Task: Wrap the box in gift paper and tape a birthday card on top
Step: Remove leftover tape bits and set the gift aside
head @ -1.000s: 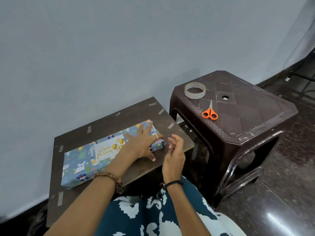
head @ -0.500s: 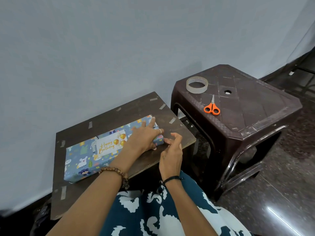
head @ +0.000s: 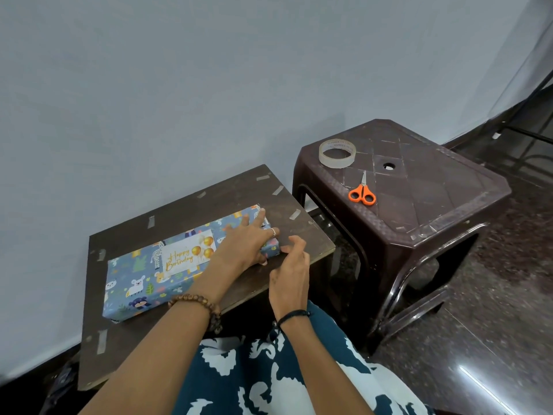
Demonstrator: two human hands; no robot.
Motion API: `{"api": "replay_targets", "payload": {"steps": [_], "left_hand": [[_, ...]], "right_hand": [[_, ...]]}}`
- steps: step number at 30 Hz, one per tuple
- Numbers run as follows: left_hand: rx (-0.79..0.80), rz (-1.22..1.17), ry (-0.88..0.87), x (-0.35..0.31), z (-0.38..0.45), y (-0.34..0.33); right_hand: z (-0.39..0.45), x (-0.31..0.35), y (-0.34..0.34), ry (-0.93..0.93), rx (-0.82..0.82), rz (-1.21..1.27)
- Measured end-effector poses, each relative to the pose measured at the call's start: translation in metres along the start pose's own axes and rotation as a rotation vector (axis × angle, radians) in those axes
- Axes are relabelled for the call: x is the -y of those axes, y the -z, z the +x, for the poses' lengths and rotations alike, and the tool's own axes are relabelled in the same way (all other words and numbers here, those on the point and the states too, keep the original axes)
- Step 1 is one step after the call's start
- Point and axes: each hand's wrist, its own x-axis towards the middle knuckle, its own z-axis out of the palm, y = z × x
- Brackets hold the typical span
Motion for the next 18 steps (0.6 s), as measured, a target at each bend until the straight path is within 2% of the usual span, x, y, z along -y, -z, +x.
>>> {"api": "replay_targets", "payload": {"steps": [5,12,15,18], "left_hand": [[0.002,-0.016,-0.001,-0.001,-0.001,0.001],[-0.009,-0.008,-0.024,-0.003,-0.002,0.000],[-0.004,-0.094,-0.062,0.001,-0.007,-0.004],[-0.054,-0.226,-0.098,0.010,-0.026,-0.011]], "right_hand": [[0.000,-0.002,-0.001,0.007,-0.026,0.044],[0.004,-0.009,-0.003,0.028,0.026,-0.077],[0.002,-0.006,-0.003,0.038,0.025,-0.045],[0.002,-0.005,-0.002,0.137,-0.039,-0.081]]}}
